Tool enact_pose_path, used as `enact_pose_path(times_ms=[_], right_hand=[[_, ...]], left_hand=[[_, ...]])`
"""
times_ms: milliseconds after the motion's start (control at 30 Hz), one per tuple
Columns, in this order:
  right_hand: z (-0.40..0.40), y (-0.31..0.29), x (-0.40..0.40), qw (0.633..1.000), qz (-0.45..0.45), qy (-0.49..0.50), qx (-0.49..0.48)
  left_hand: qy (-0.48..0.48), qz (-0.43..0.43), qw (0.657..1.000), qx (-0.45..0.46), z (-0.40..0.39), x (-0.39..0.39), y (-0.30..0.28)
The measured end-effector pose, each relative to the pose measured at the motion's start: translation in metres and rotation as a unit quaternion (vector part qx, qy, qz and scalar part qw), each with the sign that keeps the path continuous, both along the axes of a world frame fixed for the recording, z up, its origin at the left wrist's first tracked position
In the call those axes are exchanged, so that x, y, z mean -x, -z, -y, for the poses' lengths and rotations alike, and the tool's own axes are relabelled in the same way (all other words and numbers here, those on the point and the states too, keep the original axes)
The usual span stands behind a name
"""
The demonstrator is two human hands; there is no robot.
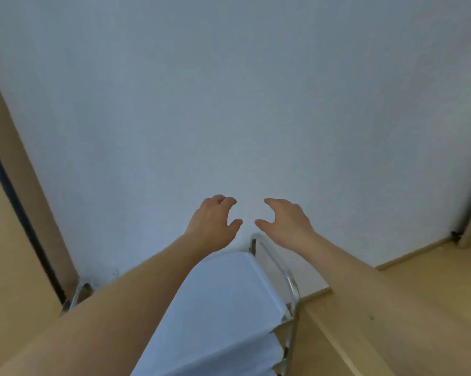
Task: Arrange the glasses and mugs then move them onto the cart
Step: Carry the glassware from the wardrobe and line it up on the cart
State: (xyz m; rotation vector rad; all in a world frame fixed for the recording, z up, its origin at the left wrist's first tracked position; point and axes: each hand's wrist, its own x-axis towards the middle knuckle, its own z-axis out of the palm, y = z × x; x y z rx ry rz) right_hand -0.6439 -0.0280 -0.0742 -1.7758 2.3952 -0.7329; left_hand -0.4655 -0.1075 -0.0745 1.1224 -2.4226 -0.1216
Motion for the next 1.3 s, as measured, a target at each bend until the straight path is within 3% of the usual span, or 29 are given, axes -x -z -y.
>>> enact_pose_path(times_ms=[300, 567, 833, 1300], right_hand=[[-0.074, -0.024, 0.062, 0.978, -0.009, 0.207, 0.038], [-0.183, -0.016, 0.111, 0.934, -0.003, 0.354, 0.043], [-0.271, -0.020, 0.184, 0.900, -0.020, 0.434, 0.036], [-0.375, -0.008, 0.394, 0.852, -0.005, 0.523, 0.017]], left_hand=[[0.195, -0.014, 0.981, 0.016, -0.012, 0.102, -0.027], [0.345, -0.014, 0.938, -0.020, -0.082, 0.206, -0.017], [0.452, -0.015, 0.892, -0.002, -0.164, 0.321, -0.022], [0.544, -0.001, 0.839, 0.006, -0.271, 0.571, -0.023]])
